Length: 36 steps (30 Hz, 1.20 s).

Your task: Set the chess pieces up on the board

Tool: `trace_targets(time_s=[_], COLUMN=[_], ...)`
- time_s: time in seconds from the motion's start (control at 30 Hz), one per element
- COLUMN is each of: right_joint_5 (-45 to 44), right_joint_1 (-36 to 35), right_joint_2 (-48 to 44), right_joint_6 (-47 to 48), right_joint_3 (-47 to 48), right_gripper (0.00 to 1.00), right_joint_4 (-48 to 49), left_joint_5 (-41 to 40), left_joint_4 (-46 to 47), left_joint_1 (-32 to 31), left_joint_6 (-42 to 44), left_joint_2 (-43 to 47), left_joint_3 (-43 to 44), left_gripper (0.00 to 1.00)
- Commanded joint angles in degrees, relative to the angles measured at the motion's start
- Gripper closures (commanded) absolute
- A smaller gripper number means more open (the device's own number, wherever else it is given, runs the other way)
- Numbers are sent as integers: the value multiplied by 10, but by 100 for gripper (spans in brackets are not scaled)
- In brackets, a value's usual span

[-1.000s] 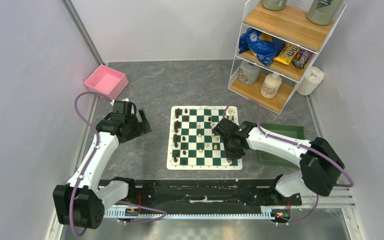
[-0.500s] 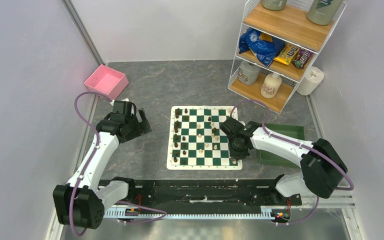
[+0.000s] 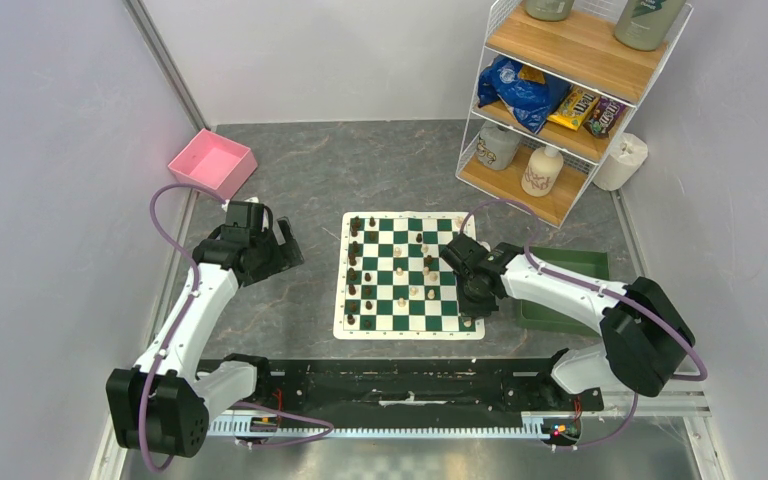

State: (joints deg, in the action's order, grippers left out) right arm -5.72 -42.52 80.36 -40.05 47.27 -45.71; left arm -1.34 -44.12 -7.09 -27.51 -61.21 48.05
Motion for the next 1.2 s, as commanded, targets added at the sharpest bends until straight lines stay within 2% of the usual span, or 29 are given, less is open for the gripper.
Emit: trace_targets(time_s=[0.0, 0.43, 0.63, 1.0, 1.17], right_joint_5=[5, 4, -5, -21, -15], right_joint_1=[2, 2, 2, 2, 2], right_joint_2=[0, 4, 0, -47, -54], right_joint_6=[-4, -3, -4, 13, 22], right_joint_3=[-4, -4, 0, 63, 83], right_gripper=[82, 77, 69, 60, 58], right_joint_4=[8, 7, -1, -50, -34], left_joint_5=[6, 6, 6, 8, 6], left_joint_4=[5, 5, 5, 5, 5], left_joint_1=[2, 2, 2, 2, 2], left_joint_6=[11, 11, 11, 11, 11], left_joint_2=[-1, -1, -1, -1, 1], left_joint_3=[21, 21, 21, 21, 21], left_gripper=[2, 2, 2, 2, 2])
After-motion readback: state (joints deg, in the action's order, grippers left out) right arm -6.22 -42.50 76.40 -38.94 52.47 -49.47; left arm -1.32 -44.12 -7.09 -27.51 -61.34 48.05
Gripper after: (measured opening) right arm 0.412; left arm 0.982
